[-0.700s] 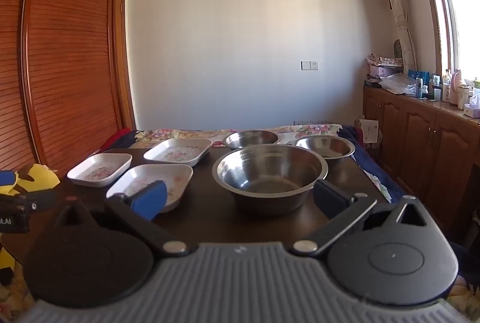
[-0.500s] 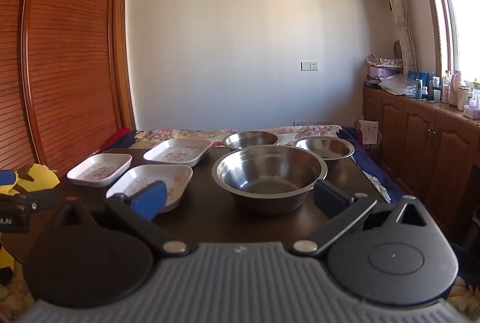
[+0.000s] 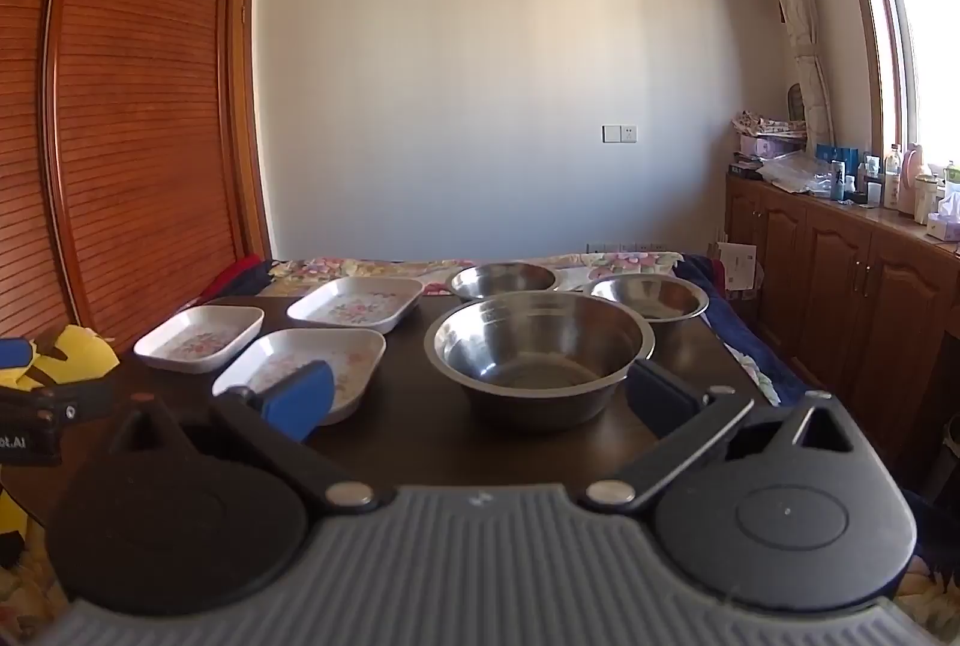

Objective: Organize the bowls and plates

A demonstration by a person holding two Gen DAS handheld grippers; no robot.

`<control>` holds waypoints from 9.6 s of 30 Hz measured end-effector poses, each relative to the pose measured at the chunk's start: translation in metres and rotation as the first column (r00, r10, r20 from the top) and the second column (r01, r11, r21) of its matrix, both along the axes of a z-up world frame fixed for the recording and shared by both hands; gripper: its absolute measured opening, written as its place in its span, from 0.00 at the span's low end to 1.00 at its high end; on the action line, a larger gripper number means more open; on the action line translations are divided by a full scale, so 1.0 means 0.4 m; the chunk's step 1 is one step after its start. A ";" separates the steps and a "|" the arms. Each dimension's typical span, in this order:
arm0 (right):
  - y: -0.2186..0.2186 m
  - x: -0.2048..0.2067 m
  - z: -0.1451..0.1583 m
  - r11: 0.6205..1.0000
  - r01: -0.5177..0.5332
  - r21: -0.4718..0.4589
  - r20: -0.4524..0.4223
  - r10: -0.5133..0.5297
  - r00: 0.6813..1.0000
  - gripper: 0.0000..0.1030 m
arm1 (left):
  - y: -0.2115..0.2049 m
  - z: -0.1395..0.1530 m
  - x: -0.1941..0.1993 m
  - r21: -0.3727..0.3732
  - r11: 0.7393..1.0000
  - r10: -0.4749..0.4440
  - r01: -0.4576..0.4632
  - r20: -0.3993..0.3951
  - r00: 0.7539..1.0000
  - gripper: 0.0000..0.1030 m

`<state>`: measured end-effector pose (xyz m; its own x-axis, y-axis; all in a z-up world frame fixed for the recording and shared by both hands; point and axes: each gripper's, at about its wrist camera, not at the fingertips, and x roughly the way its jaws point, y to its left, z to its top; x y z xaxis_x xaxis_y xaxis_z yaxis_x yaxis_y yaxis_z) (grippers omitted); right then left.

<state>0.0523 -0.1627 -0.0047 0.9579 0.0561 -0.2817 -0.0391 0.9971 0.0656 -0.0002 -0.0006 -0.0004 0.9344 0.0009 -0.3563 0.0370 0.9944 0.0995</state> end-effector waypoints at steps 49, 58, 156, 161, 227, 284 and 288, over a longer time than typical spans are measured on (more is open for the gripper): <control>-0.011 -0.014 0.005 1.000 0.006 -0.004 0.009 -0.006 1.000 1.00 | 0.008 -0.003 0.000 0.003 1.000 0.002 -0.002 -0.001 1.000 1.00; -0.009 -0.014 0.005 1.000 0.005 -0.003 0.008 -0.005 1.000 1.00 | 0.007 -0.010 0.002 0.004 1.000 0.002 -0.002 -0.007 1.000 1.00; 0.185 0.411 -0.132 0.950 -0.308 0.039 -0.323 0.304 0.896 0.31 | 0.115 -0.142 0.470 -0.062 0.983 -0.185 0.174 -0.289 0.939 0.23; 0.170 0.396 -0.126 0.945 -0.321 0.070 -0.310 0.326 0.893 0.29 | 0.122 -0.129 0.440 -0.076 0.983 -0.185 0.170 -0.280 0.942 0.23; 0.170 0.166 -0.125 0.924 -0.377 0.058 -0.277 0.378 0.884 0.29 | 0.154 -0.165 0.221 -0.136 0.982 -0.164 0.129 -0.285 0.944 0.24; 0.477 0.589 -0.008 0.857 -0.512 0.051 -0.394 0.489 0.779 0.52 | 0.487 -0.091 0.612 -0.033 0.998 -0.066 0.060 -0.230 0.971 0.63; 0.490 0.630 -0.027 0.863 -0.499 0.082 -0.424 0.483 0.766 0.52 | 0.499 -0.110 0.633 -0.032 0.998 -0.064 0.058 -0.250 0.966 0.58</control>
